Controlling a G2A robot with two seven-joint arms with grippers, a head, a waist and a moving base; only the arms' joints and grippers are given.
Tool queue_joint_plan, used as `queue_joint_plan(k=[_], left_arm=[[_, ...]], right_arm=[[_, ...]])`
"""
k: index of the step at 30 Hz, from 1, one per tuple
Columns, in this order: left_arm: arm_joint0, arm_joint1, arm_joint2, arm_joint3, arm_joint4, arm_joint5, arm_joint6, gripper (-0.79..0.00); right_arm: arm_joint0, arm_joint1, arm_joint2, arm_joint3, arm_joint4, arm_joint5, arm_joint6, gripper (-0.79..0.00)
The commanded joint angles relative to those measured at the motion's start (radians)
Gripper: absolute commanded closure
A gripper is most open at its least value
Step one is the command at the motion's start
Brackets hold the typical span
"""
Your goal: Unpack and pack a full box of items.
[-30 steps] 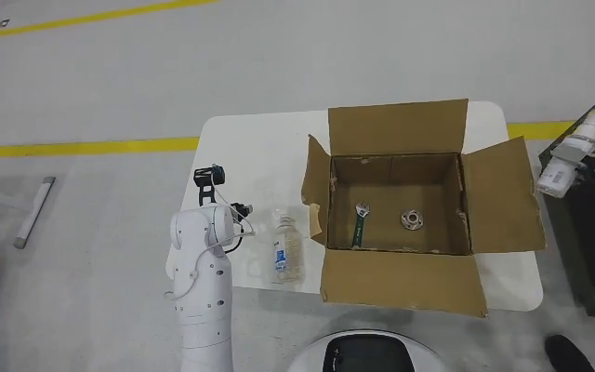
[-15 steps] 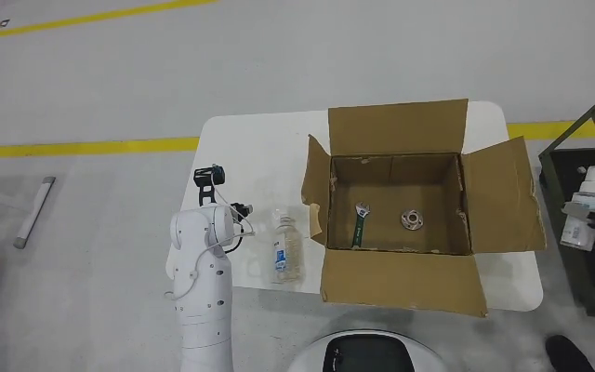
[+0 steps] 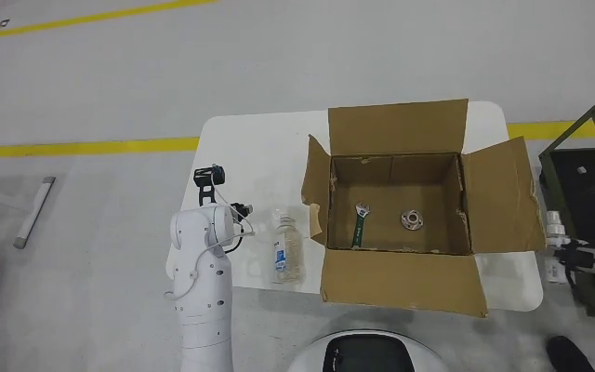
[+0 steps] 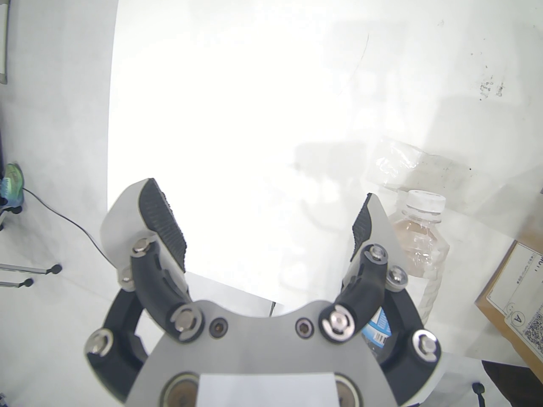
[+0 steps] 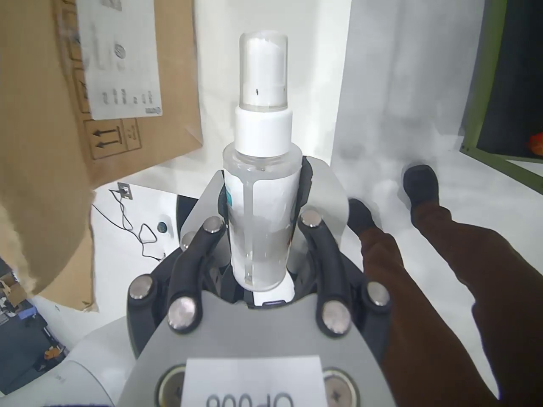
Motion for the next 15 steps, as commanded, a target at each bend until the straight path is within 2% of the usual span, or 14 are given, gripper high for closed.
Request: queue_joint_plan(k=[1,15], left_arm=[[0.000,0.000,0.000,0.000,0.000,0.000,0.000,-0.785],[0.000,0.000,0.000,0.000,0.000,0.000,0.000,-0.785]], right_arm=[[-0.006,0.001,-0.014,0.012,0.003,0.015,-0.009,0.000],[-0.045,0.007,-0.167,0.088,-0.089,0.071,-0.113,0.000]])
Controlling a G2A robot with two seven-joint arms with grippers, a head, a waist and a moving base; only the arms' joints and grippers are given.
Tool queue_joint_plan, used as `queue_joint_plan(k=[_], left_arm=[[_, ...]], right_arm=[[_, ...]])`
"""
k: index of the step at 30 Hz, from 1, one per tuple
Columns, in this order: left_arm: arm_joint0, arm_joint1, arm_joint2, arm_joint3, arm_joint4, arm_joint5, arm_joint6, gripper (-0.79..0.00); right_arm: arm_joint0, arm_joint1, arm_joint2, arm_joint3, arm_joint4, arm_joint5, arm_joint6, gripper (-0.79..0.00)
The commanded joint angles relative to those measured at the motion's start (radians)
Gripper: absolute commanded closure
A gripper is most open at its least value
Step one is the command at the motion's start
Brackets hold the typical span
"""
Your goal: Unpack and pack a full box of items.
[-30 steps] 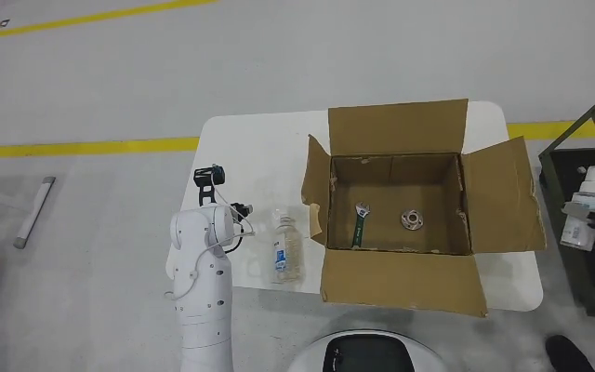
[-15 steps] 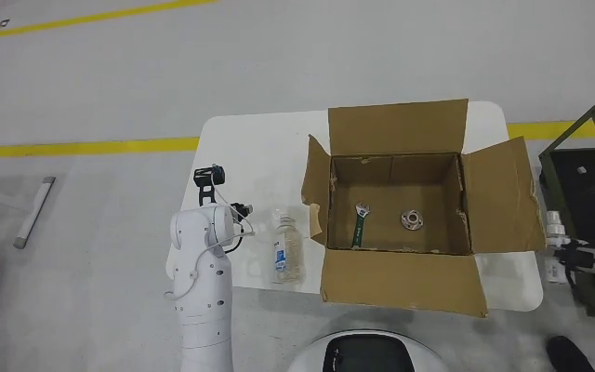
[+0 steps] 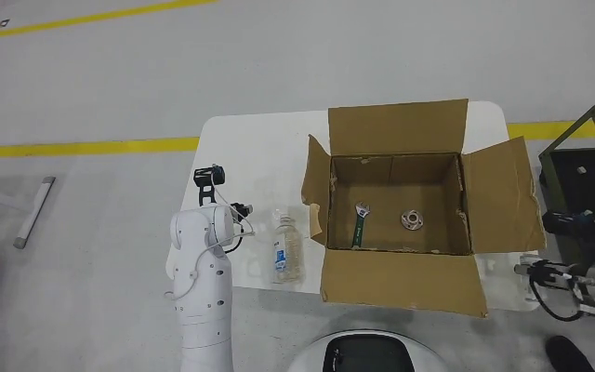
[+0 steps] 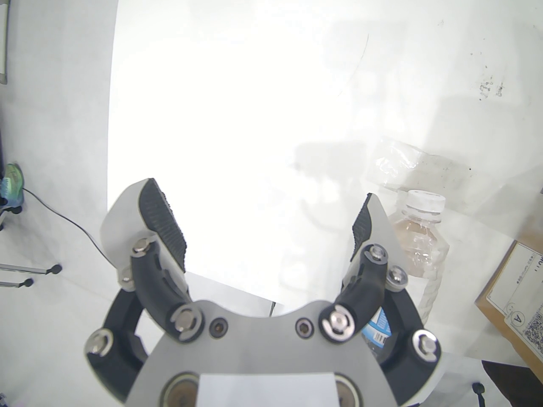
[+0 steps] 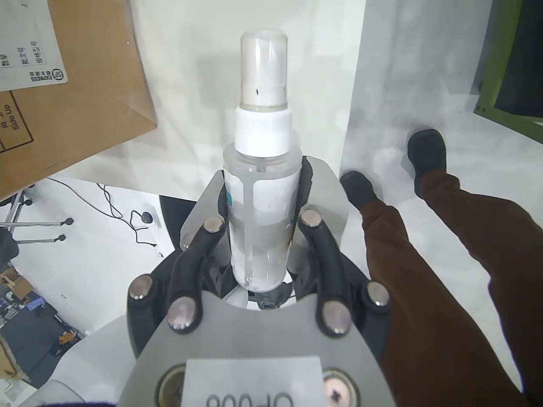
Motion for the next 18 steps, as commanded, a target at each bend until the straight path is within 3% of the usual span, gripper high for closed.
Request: queue_joint_plan(k=[1,14,16,18], left_arm=[[0.000,0.000,0.000,0.000,0.000,0.000,0.000,-0.785],[0.000,0.000,0.000,0.000,0.000,0.000,0.000,-0.785],[0.000,0.000,0.000,0.000,0.000,0.000,0.000,-0.785],[0.000,0.000,0.000,0.000,0.000,0.000,0.000,-0.785]], right_arm=[[0.004,0.001,-0.023,0.002,-0.023,0.006,-0.006,0.000],[0.074,0.007,-0.186,0.038,-0.103,0.048,-0.032,-0.012],[0.083,0.008,-0.202,0.048,-0.119,0.048,-0.034,-0.040],[0.092,0.008,-0.215,0.057,-0.123,0.054,-0.036,-0.123]])
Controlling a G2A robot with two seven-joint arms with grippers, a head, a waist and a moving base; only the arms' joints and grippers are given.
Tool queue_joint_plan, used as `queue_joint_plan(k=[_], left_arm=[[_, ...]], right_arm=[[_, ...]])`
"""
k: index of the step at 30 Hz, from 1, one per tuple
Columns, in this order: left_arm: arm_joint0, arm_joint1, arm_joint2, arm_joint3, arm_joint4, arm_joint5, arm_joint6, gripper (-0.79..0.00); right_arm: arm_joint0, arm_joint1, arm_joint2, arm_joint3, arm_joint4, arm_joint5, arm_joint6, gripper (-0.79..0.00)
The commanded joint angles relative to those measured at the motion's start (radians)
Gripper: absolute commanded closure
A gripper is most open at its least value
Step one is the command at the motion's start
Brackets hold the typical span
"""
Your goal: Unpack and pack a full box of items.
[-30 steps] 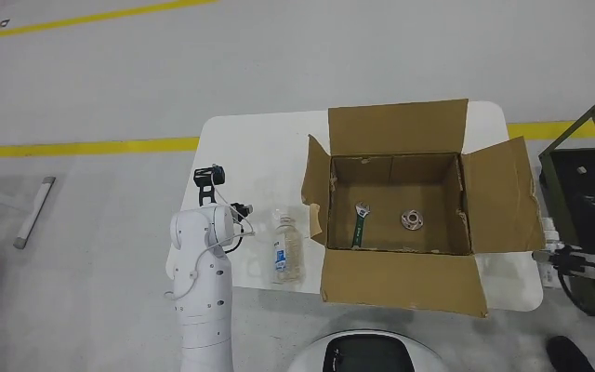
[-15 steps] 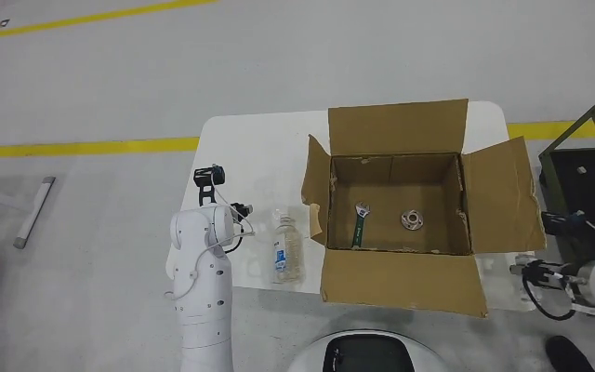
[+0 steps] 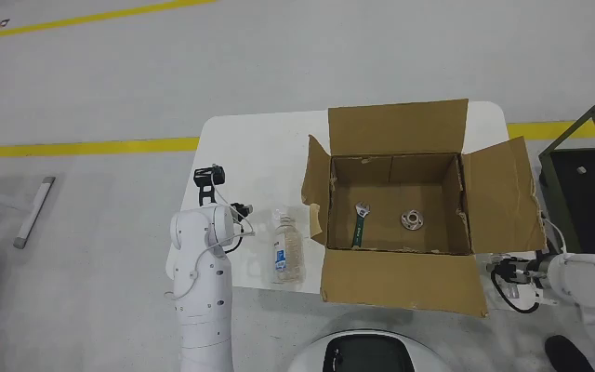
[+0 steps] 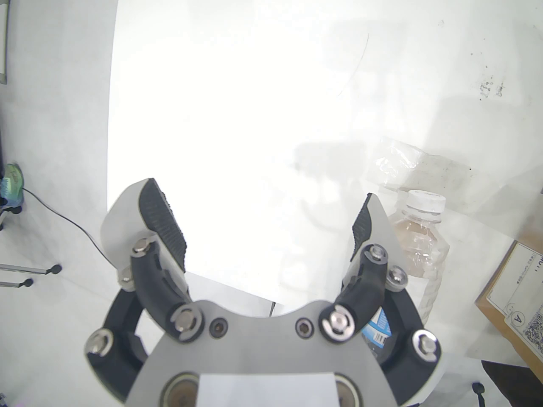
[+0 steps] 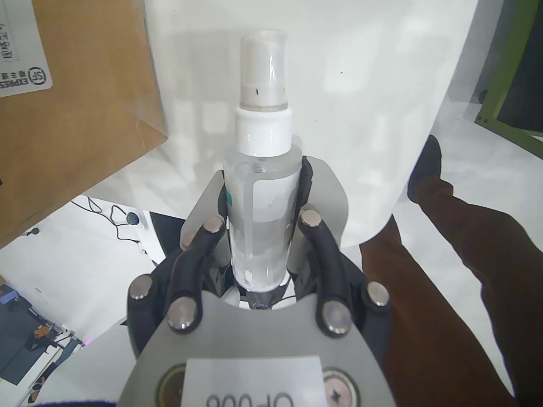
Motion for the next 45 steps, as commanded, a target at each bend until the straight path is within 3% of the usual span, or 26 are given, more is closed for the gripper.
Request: queue_joint_plan(k=[1,4,10,14,18,19,20,24,26,30,32,33,36,37,41,45], left_arm=[[0.000,0.000,0.000,0.000,0.000,0.000,0.000,-0.785],[0.000,0.000,0.000,0.000,0.000,0.000,0.000,-0.785],[0.000,0.000,0.000,0.000,0.000,0.000,0.000,-0.785],[0.000,0.000,0.000,0.000,0.000,0.000,0.000,-0.785],[0.000,0.000,0.000,0.000,0.000,0.000,0.000,-0.785],[0.000,0.000,0.000,0.000,0.000,0.000,0.000,-0.785],[0.000,0.000,0.000,0.000,0.000,0.000,0.000,-0.785],[0.000,0.000,0.000,0.000,0.000,0.000,0.000,-0.785],[0.000,0.000,0.000,0.000,0.000,0.000,0.000,-0.785],[0.000,0.000,0.000,0.000,0.000,0.000,0.000,-0.785],[0.000,0.000,0.000,0.000,0.000,0.000,0.000,-0.785],[0.000,0.000,0.000,0.000,0.000,0.000,0.000,-0.785],[0.000,0.000,0.000,0.000,0.000,0.000,0.000,-0.785],[0.000,0.000,0.000,0.000,0.000,0.000,0.000,-0.785],[0.000,0.000,0.000,0.000,0.000,0.000,0.000,-0.785],[0.000,0.000,0.000,0.000,0.000,0.000,0.000,-0.785]], right_arm=[[0.007,0.000,-0.009,0.007,-0.004,0.006,-0.003,-0.142],[0.016,0.001,-0.025,0.019,-0.013,0.011,-0.006,-0.225],[0.030,0.004,-0.042,0.029,-0.025,0.019,-0.003,-0.246],[0.040,0.005,-0.047,0.034,-0.020,0.028,0.000,-0.342],[0.046,0.008,-0.044,0.029,-0.021,0.036,0.008,-0.372],[0.047,0.008,-0.042,0.026,-0.022,0.038,0.012,-0.443],[0.048,0.009,-0.038,0.023,-0.022,0.041,0.016,-0.597],[0.047,0.013,-0.017,0.012,-0.020,0.051,0.022,-0.650],[0.048,0.015,0.002,0.004,-0.020,0.058,0.025,-0.622],[0.048,0.022,0.076,-0.015,-0.027,0.083,0.041,-0.693],[0.049,0.026,0.129,-0.027,-0.039,0.102,0.050,-0.646],[0.050,0.028,0.154,-0.034,-0.041,0.110,0.053,-0.465],[0.069,0.034,0.243,-0.063,-0.064,0.157,0.030,-0.182],[0.081,0.036,0.269,-0.078,-0.071,0.176,0.012,0.000],[0.134,0.038,0.325,-0.145,-0.055,0.238,-0.054,0.000],[0.186,0.036,0.307,-0.221,0.002,0.274,-0.138,0.000]])
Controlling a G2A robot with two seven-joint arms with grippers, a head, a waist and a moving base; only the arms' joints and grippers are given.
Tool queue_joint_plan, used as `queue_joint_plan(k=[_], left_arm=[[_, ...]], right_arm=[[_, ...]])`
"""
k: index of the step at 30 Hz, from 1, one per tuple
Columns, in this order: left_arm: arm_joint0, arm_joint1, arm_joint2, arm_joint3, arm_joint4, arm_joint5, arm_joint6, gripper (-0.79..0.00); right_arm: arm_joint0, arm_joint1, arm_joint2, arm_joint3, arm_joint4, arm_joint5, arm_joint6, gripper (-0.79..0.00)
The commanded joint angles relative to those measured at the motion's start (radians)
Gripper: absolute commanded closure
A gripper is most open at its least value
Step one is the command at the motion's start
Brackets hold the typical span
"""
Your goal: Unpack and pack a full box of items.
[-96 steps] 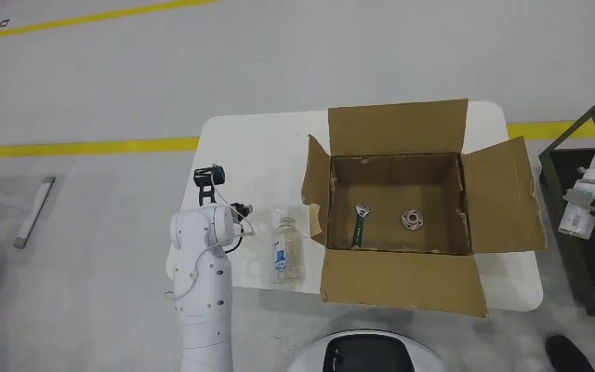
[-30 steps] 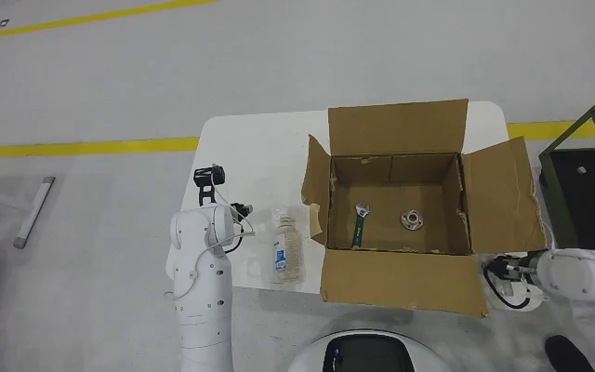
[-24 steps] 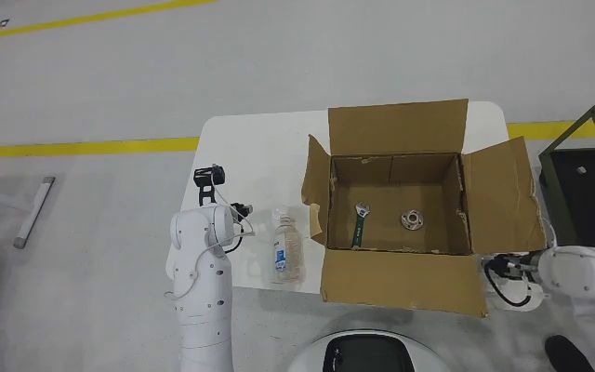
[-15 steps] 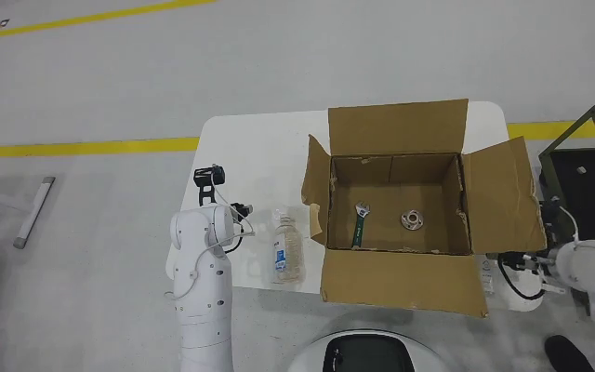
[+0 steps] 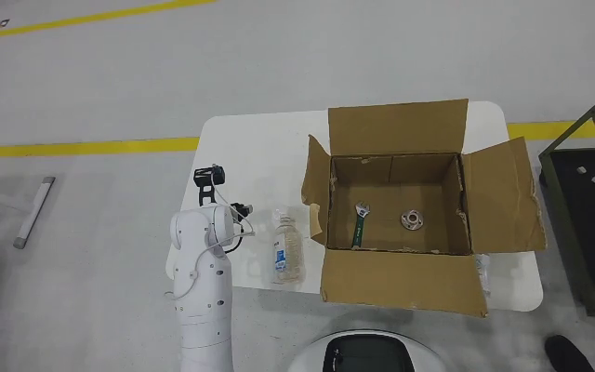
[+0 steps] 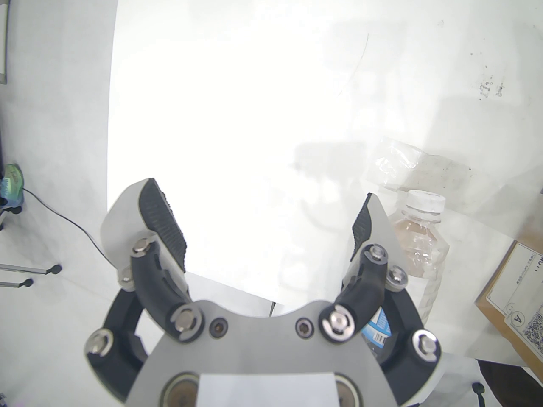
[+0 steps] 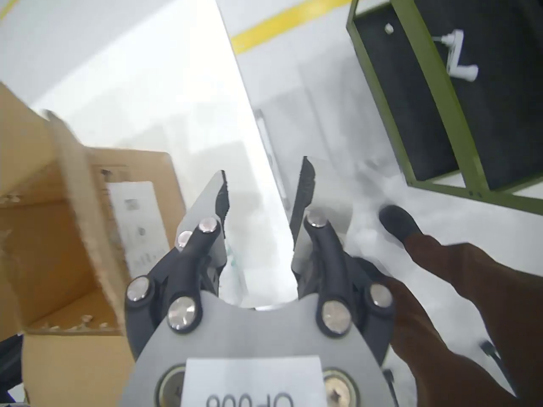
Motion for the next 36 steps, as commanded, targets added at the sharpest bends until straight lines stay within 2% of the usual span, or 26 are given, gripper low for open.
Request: queue_joint_plan(k=[1,10,17,23,29,32,36], left_arm=[[0.000,0.000,0.000,0.000,0.000,0.000,0.000,-0.785],[0.000,0.000,0.000,0.000,0.000,0.000,0.000,-0.785],[0.000,0.000,0.000,0.000,0.000,0.000,0.000,-0.785],[0.000,0.000,0.000,0.000,0.000,0.000,0.000,-0.785],[0.000,0.000,0.000,0.000,0.000,0.000,0.000,-0.785],[0.000,0.000,0.000,0.000,0.000,0.000,0.000,-0.785],[0.000,0.000,0.000,0.000,0.000,0.000,0.000,-0.785]], right_arm=[[0.019,0.000,-0.022,-0.030,0.015,0.009,-0.028,0.000],[0.151,0.003,-0.206,-0.102,0.117,-0.002,-0.104,0.000],[0.223,0.000,-0.478,-0.090,0.086,-0.012,-0.105,0.000],[0.316,-0.011,-0.719,0.014,0.048,-0.027,-0.035,0.000],[0.409,-0.034,-0.951,0.163,-0.063,-0.029,0.039,0.000],[0.445,-0.050,-1.034,0.221,-0.087,-0.004,0.056,0.000],[0.474,-0.069,-1.093,0.278,-0.094,0.047,0.046,0.000]])
